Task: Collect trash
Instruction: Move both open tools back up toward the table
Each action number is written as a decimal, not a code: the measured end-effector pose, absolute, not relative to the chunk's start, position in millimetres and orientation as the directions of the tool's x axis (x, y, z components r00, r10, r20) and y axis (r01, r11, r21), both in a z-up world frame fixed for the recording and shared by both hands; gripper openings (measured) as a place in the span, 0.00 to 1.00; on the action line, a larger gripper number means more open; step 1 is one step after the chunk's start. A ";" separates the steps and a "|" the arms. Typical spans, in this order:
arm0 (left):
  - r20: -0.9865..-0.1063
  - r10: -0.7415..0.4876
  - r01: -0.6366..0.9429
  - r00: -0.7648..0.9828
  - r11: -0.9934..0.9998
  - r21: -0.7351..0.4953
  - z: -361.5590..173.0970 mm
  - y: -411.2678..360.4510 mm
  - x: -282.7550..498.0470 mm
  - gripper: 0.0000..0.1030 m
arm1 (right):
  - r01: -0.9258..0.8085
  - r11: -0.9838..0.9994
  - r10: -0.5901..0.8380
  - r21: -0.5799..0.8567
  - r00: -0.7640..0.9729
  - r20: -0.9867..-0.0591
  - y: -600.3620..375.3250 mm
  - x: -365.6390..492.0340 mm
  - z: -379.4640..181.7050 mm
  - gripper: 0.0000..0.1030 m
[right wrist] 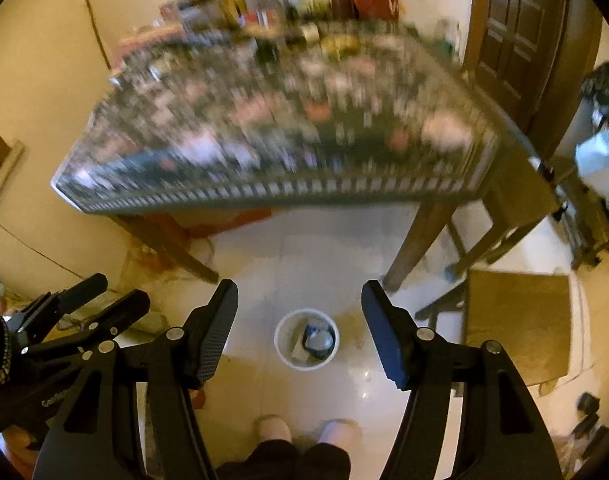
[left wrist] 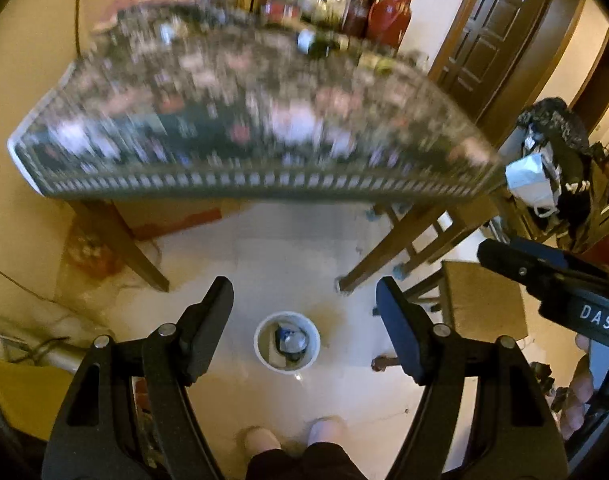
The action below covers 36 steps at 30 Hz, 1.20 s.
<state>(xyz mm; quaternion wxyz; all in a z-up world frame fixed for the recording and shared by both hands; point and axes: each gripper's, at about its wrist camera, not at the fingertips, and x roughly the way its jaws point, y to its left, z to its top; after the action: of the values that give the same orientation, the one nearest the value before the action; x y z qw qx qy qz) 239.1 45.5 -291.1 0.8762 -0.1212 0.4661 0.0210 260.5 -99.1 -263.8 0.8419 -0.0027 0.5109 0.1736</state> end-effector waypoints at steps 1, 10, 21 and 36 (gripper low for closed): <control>-0.812 -0.073 -0.145 0.580 0.971 -0.191 -274.4 48.0 234.3 0.71 | -0.296 0.940 0.292 0.169 0.443 -0.848 -99.1 254.4 -243.4 0.59; -0.681 -0.055 -0.080 0.730 0.983 -0.164 -138.6 59.9 196.1 0.71 | -0.285 0.941 0.322 0.183 0.585 -0.744 -93.5 209.0 -121.4 0.59; -0.522 -0.051 -0.025 0.852 0.990 -0.139 -34.8 82.8 154.6 0.72 | -0.275 0.946 0.319 0.169 0.719 -0.617 -80.9 178.7 -38.0 0.69; -0.426 0.068 -0.129 0.902 0.985 -0.116 -10.3 118.5 208.9 0.92 | -0.282 0.947 0.320 0.152 0.821 -0.472 -91.6 239.3 -17.6 0.94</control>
<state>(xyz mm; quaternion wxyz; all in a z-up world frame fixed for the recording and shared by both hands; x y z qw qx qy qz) 208.9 118.5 -10.3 0.9726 -0.0710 0.2154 0.0504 239.3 -91.6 -17.6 0.9535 0.0378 0.2540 0.1579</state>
